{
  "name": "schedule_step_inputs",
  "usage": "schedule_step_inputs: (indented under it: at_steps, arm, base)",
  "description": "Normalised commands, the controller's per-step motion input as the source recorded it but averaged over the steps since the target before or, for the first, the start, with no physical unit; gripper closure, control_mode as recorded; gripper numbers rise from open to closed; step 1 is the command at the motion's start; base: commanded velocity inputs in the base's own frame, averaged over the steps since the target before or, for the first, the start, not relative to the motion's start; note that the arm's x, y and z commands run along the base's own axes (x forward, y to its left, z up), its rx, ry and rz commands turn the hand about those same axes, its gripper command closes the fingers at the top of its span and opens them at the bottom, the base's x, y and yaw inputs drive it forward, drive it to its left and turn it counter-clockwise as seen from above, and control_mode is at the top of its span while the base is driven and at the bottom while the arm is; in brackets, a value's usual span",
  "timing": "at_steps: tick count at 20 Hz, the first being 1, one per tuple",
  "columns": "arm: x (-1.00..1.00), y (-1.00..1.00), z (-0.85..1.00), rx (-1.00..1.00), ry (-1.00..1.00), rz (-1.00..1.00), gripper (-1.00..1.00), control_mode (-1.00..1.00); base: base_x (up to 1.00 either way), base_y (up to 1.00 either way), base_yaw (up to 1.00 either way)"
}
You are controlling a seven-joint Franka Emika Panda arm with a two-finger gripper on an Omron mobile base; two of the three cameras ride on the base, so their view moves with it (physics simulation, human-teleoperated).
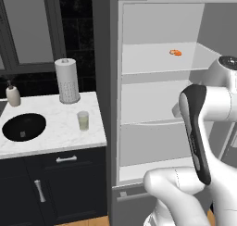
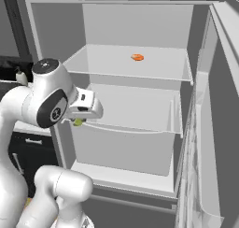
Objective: Grab a lemon wedge from the fridge and one ice cube from the ice bowl, and put them in the glass of lemonade.
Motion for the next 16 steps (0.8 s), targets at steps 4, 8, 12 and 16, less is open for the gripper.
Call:
schedule_step_inputs:
  at_steps: [4,8,12,16]
  arm:
    - [-0.60,0.79,0.35,0.00,-0.11,0.02,1.00,-1.00]
    - [-0.76,0.63,0.12,0.01,-0.17,0.08,1.00,-1.00]
    - [-0.31,0.06,0.00,0.00,0.00,0.00,1.00,-1.00]
    - [-0.03,0.00,0.00,0.00,0.00,0.00,1.00,-1.00]
  base:
    - [0.00,0.00,0.00]
    - [0.00,0.00,0.00]
    - [0.00,0.00,0.00]
    - [0.00,0.00,0.00]
